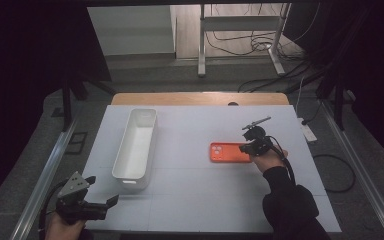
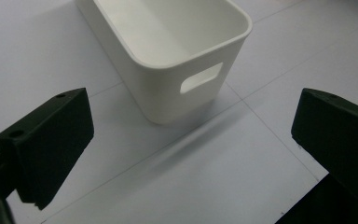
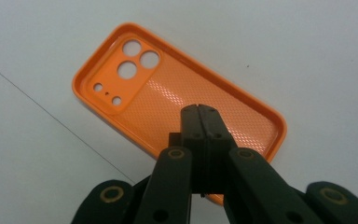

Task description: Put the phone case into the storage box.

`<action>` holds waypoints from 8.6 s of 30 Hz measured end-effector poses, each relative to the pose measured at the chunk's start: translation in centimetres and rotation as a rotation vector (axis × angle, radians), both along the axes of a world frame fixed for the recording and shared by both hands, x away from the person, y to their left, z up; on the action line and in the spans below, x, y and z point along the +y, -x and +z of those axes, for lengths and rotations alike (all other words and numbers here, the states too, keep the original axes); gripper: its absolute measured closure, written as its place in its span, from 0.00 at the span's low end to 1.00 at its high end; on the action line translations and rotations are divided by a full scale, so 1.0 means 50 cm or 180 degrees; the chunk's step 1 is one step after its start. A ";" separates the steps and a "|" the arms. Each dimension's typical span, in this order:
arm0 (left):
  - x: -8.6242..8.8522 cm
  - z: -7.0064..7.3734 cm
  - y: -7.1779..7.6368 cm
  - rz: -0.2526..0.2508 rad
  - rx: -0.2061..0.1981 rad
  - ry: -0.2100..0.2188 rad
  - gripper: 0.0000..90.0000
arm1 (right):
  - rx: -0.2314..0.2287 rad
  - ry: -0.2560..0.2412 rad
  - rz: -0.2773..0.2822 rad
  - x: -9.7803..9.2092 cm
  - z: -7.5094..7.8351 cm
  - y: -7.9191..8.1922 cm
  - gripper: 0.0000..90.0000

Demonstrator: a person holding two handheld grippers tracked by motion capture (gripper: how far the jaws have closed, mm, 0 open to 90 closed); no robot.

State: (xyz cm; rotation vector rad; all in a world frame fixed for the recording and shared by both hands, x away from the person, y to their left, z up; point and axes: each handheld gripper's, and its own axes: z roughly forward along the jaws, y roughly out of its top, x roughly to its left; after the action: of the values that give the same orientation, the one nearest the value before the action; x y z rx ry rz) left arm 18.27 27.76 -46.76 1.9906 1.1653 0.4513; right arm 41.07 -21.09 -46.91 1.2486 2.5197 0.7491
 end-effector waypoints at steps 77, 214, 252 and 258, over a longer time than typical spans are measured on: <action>-0.003 0.000 -0.004 -0.0024 -0.0001 -0.0015 0.00 | 0.0431 0.0179 0.0569 0.049 -0.060 0.096 0.99; -0.005 0.001 -0.008 -0.0110 0.0039 -0.0006 0.00 | 0.0176 -0.0043 -0.0001 -0.049 -0.026 0.067 0.99; -0.025 0.010 -0.027 -0.0322 0.0131 0.0115 0.00 | -0.0320 -0.0474 0.0174 -0.054 0.063 0.136 0.99; -0.045 0.017 -0.039 -0.0401 0.0133 0.0191 0.00 | -0.0406 -0.0506 0.0189 -0.052 0.073 0.150 0.99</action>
State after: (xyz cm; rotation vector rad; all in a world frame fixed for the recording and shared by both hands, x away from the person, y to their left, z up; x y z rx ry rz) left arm 20.24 25.54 -45.93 2.0162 1.0588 0.3085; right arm 33.57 -23.72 -43.26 1.1378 2.4436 1.0266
